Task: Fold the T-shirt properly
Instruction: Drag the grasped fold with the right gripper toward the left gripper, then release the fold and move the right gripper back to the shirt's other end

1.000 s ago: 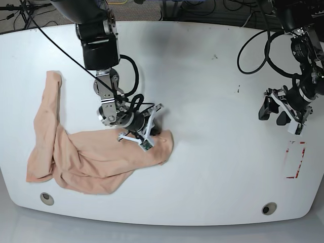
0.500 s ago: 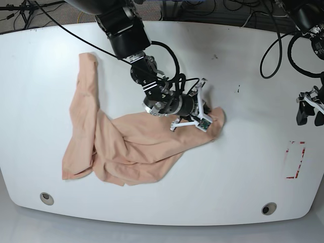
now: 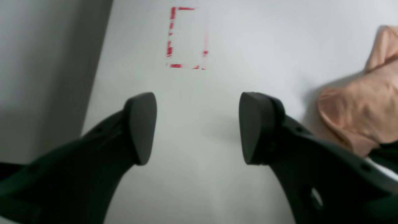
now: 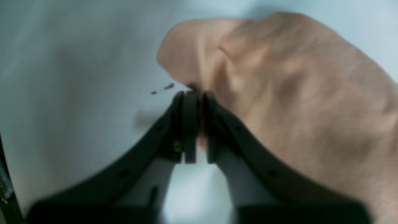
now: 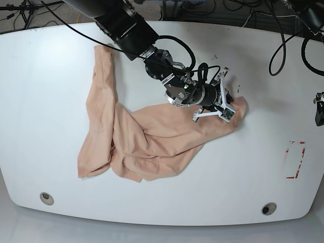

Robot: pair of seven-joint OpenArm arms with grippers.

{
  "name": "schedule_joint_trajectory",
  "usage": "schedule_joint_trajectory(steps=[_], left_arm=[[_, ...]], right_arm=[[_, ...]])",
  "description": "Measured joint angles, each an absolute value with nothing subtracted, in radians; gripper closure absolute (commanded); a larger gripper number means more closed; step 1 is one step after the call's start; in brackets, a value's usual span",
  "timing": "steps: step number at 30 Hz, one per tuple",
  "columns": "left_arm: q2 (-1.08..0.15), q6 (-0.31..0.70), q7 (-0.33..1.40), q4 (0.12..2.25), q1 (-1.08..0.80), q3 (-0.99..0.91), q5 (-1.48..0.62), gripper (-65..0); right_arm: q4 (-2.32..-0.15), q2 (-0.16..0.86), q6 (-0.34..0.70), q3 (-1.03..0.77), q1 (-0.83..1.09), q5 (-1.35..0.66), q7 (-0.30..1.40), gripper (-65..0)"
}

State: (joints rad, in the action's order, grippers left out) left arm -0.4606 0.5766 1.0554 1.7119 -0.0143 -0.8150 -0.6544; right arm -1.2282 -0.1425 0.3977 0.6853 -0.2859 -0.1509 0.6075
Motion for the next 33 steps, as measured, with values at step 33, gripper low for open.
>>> schedule_joint_trajectory(steps=[33], left_arm=[[-0.454, 0.577, 1.052, 1.710, -0.003, -0.692, -0.660, -39.2]], right_arm=[[-1.682, 0.159, 0.309, 0.102, -0.030, -0.459, 0.710, -43.8]])
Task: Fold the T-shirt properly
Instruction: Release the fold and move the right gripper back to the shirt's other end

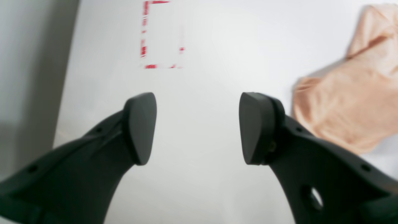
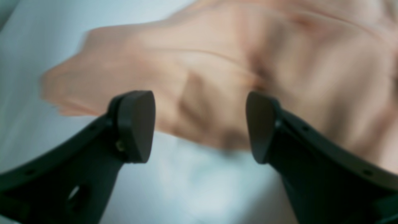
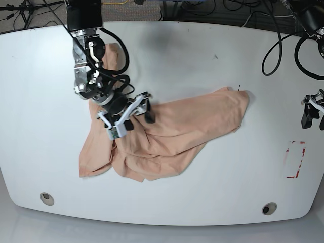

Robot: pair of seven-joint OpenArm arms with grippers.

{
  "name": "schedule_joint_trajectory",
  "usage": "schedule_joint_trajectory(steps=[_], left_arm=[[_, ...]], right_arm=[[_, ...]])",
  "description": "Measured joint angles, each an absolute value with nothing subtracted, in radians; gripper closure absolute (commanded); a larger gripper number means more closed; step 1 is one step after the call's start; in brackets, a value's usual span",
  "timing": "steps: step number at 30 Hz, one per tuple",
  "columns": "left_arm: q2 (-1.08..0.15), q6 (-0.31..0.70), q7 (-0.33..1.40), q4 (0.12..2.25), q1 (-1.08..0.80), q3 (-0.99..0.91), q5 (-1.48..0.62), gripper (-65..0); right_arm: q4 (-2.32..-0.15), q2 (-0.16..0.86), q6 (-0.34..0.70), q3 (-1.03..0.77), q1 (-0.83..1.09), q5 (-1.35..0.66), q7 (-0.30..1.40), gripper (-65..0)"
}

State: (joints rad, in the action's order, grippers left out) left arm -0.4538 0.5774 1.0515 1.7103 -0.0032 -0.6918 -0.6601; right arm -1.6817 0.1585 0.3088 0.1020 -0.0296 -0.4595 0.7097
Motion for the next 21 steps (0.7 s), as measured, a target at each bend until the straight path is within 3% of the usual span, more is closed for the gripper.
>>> schedule_joint_trajectory(steps=[10, 19, 21], left_arm=[[-0.453, 0.577, 1.049, 1.710, 0.002, -0.648, -0.656, -39.2], [-0.439, 0.578, 1.049, 1.710, 0.009, -0.634, -0.656, -39.2], [-0.439, 0.577, 1.050, 1.710, 0.008, -0.633, -0.656, -39.2]], right_arm=[[-1.646, 0.247, 0.315, -0.076, -0.052, -0.558, 0.673, -43.8], [-1.351, 0.316, 0.319, -0.245, -0.217, -0.543, 0.643, -43.9], [-1.249, 0.336, 0.380, -0.270, -0.271, -0.558, 0.640, -43.9]])
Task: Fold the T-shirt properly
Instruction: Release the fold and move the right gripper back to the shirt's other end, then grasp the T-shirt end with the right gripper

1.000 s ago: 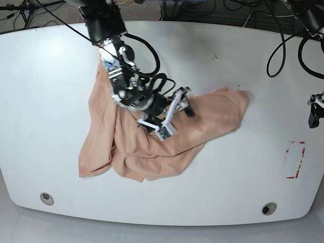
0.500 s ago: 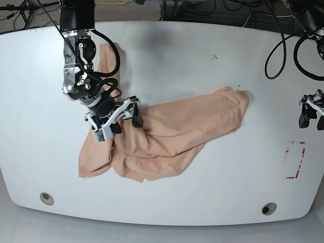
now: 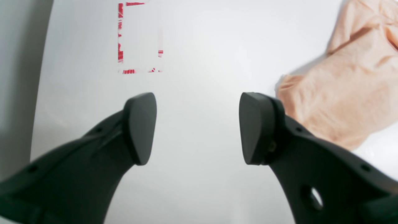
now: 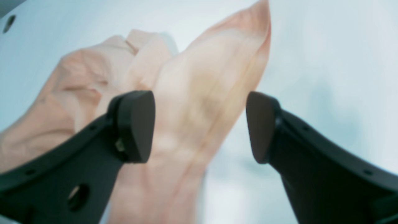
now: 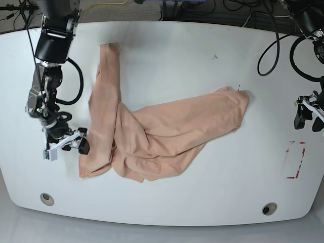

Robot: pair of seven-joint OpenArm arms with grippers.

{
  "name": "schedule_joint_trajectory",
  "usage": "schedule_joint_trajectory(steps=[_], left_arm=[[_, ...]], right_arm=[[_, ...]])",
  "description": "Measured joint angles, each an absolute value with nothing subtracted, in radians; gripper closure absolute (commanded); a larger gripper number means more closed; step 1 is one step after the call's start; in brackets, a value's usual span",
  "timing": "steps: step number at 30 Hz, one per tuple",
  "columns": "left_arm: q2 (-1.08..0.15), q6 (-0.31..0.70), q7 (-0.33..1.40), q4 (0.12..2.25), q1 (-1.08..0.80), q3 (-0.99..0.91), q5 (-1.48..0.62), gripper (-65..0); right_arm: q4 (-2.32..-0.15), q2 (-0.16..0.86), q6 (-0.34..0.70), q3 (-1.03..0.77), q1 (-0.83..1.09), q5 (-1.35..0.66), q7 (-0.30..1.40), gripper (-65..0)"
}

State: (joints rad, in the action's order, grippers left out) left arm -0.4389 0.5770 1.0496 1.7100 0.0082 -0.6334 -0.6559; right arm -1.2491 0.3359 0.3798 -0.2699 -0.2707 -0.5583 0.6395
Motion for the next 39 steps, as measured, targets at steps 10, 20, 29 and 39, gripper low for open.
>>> schedule_joint_trajectory(steps=[10, 20, 29, 39], left_arm=[[-0.439, 0.577, 1.048, 1.711, 0.007, -0.606, -0.657, -39.2], [-0.441, 0.577, 1.049, 1.712, 0.000, -0.615, -0.655, -39.2], [-0.441, 0.577, 1.051, 1.714, 0.000, -0.656, -0.655, -39.2], [-0.441, 0.577, 1.051, 1.716, -0.011, -0.660, -0.656, -39.2]], right_arm=[[-0.806, 0.411, 0.479, -0.311, -0.484, -0.558, 0.565, -43.9], [-0.540, 0.413, 0.518, -0.313, -0.568, -0.465, 0.463, -43.9], [-0.529, 0.352, 0.529, -0.315, -0.575, -0.426, 0.445, -43.9], [-0.537, 0.284, 0.540, -0.315, -0.567, -0.432, 0.399, -43.9]])
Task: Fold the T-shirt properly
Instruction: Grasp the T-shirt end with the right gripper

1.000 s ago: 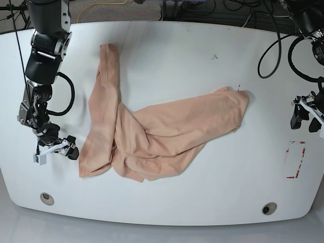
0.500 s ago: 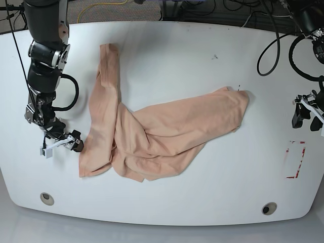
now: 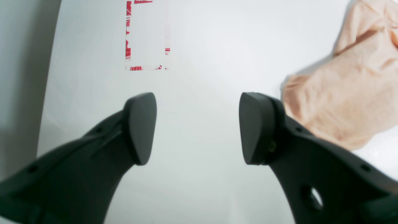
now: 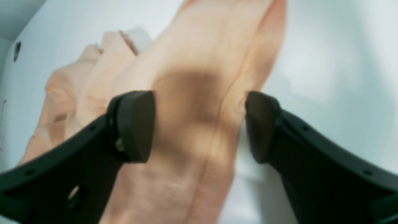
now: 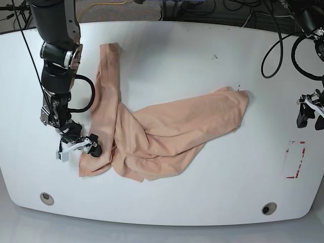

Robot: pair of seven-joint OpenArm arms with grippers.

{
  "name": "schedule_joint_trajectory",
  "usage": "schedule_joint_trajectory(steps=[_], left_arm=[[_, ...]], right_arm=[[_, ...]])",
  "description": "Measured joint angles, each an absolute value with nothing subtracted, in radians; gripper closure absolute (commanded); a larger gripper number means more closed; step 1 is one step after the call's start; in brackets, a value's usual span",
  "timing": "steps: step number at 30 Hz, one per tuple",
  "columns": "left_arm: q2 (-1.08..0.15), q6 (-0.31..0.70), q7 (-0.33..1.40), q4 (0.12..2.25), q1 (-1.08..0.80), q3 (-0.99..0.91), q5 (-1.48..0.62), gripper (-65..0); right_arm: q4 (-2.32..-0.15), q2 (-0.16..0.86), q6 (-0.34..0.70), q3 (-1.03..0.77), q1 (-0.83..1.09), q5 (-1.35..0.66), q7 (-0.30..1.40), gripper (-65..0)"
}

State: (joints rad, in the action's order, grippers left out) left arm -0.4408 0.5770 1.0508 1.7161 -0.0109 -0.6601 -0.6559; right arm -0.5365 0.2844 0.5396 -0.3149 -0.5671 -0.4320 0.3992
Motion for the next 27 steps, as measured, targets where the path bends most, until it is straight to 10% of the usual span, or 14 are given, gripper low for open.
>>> schedule_joint_trajectory(steps=[14, 23, 27], left_arm=[[-0.439, 0.577, 1.049, 1.722, -0.051, -0.659, -0.656, -39.2], [-0.439, 0.577, 1.049, 1.721, -0.055, -0.659, -0.655, -39.2], [-0.418, 0.576, 1.048, 1.721, -0.049, -0.660, -0.651, -39.4]], right_arm=[[-0.533, 0.251, 0.532, -0.313, -0.579, -0.429, 0.379, -42.8], [-0.529, 0.227, 0.491, -0.313, -0.580, -0.422, 0.389, 0.0], [-0.529, 0.234, 0.475, -0.313, -0.577, -0.418, 0.397, -2.2]])
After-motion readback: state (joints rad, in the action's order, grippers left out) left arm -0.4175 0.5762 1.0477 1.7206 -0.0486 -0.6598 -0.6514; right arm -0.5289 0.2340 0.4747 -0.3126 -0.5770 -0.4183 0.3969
